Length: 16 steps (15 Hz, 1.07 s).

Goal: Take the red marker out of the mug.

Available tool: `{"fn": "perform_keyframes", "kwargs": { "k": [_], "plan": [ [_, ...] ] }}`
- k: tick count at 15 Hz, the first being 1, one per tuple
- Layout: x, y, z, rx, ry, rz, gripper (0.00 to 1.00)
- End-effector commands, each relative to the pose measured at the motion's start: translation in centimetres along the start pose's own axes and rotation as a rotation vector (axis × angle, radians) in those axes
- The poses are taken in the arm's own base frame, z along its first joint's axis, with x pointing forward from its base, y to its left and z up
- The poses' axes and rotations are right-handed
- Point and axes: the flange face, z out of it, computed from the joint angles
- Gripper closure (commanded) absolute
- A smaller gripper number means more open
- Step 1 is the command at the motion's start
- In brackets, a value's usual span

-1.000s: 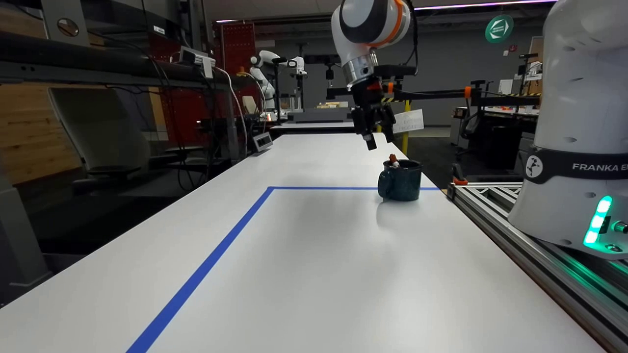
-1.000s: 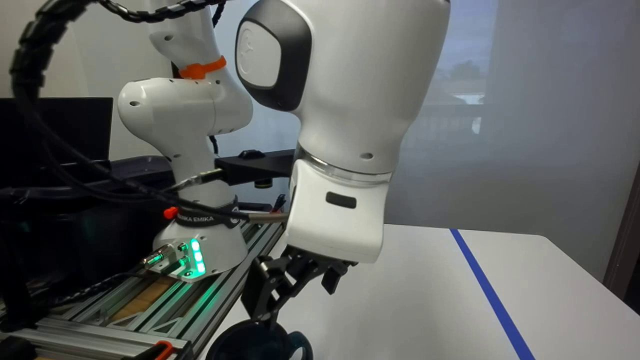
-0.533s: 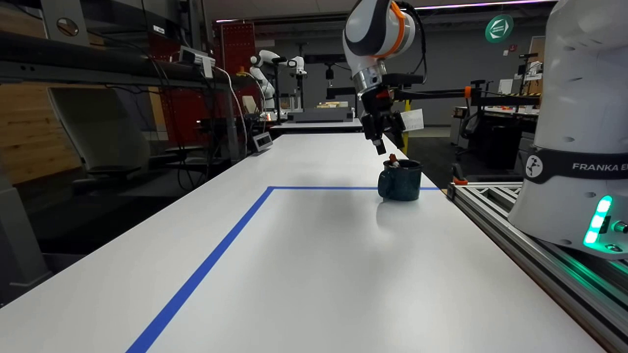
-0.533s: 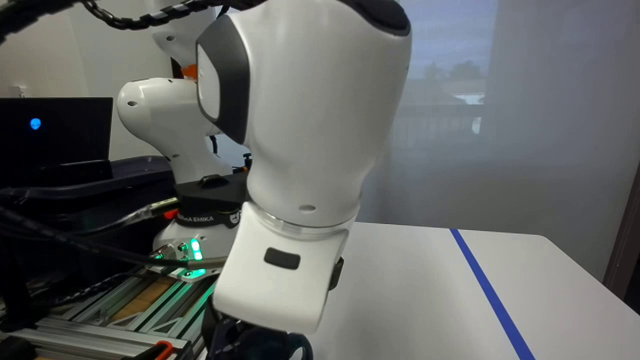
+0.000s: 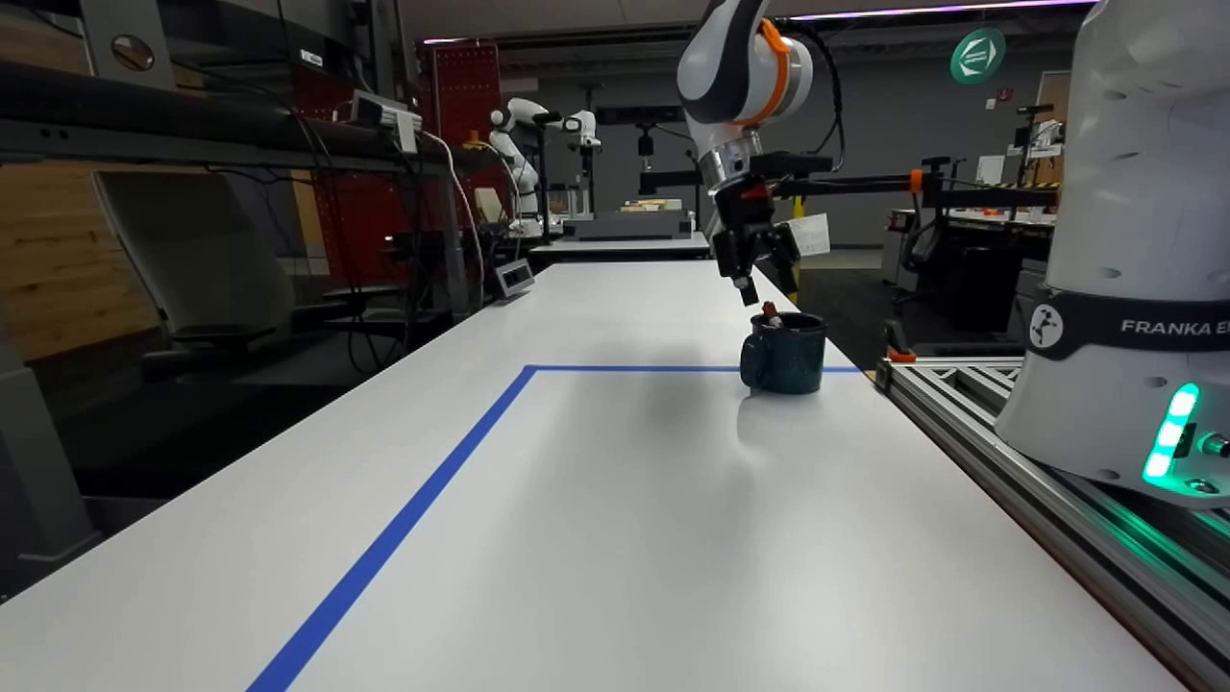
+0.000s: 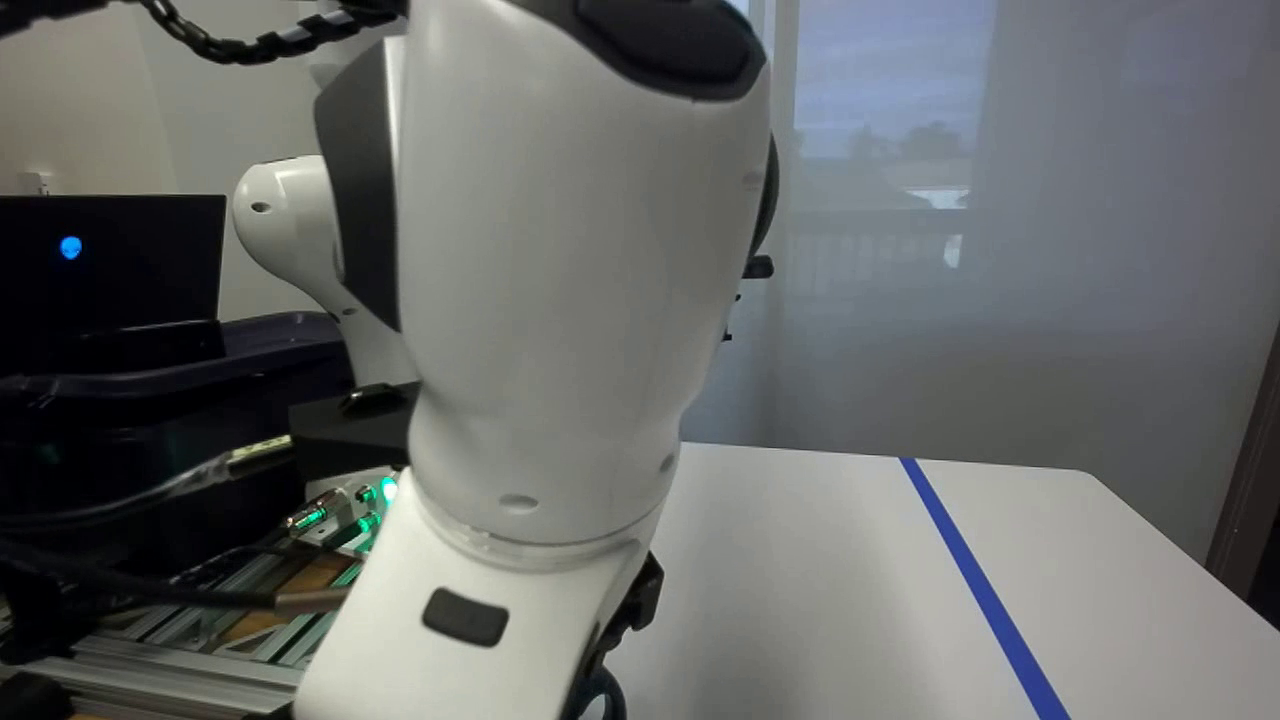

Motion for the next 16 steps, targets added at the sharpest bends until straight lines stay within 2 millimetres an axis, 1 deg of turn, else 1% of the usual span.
{"fn": "perform_keyframes", "kwargs": {
  "k": [1,2,3,5,6,7,8,9,10,11,12,13,16],
  "plan": [
    [0.8,0.4,0.3,0.021,-0.003,0.005,0.06],
    [0.9,0.4,0.4,0.020,-0.006,0.007,0.12],
    [1.1,0.4,0.5,0.019,-0.009,0.009,0.15],
    [1.2,0.6,0.5,0.019,-0.010,0.015,0.27],
    [1.3,0.7,0.5,0.019,-0.010,0.017,0.29],
    [1.4,0.7,0.5,0.021,-0.013,0.018,0.37],
    [1.5,0.8,0.4,0.021,-0.010,0.020,0.35],
    [1.6,0.8,0.3,0.021,-0.008,0.022,0.41],
    [1.6,0.8,0.3,0.022,-0.009,0.022,0.39],
    [1.7,0.8,0.3,0.023,-0.006,0.024,0.44],
    [1.8,0.9,0.2,0.023,-0.005,0.027,0.44],
    [1.8,0.9,0.2,0.024,-0.004,0.028,0.48],
    [1.9,0.9,0.2,0.026,-0.007,0.030,0.52]
  ]
}}
